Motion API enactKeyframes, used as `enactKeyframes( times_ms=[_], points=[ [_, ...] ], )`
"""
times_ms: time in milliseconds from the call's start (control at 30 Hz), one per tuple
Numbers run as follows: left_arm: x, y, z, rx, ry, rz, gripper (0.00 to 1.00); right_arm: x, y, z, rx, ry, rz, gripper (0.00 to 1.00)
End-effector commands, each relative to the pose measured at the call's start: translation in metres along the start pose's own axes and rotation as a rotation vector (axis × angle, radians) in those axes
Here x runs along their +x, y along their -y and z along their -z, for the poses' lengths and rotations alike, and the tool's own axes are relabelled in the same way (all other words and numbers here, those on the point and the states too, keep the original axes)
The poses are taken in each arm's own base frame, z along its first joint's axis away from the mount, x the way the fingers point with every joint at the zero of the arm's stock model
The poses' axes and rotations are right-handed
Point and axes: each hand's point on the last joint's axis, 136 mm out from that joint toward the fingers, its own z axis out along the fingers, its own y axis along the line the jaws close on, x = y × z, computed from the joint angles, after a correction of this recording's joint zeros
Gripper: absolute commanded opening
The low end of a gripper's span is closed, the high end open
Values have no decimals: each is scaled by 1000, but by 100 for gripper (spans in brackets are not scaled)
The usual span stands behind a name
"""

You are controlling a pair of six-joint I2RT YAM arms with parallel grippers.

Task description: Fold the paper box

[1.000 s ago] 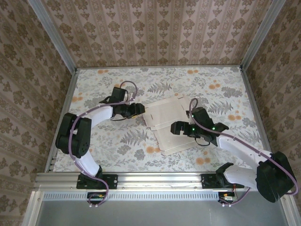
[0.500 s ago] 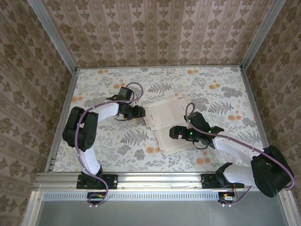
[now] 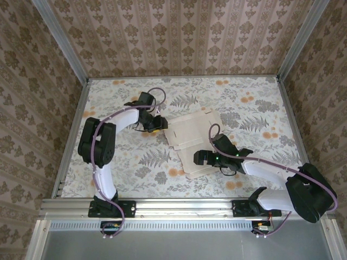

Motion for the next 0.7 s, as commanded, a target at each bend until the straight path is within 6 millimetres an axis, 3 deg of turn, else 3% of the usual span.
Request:
enactKeyframes(
  times_ms=[0,333,667],
  points=[
    [7,-7,-3,3,-75,25,41,1,5,-4,26,16,-2,100],
    [-4,-5,-8,44,-142,25,36,7,10,-7,46,9,7,100],
    [5,-4,-15,72,-182,46,30,8,11,-8,48,13,9,100]
  ],
)
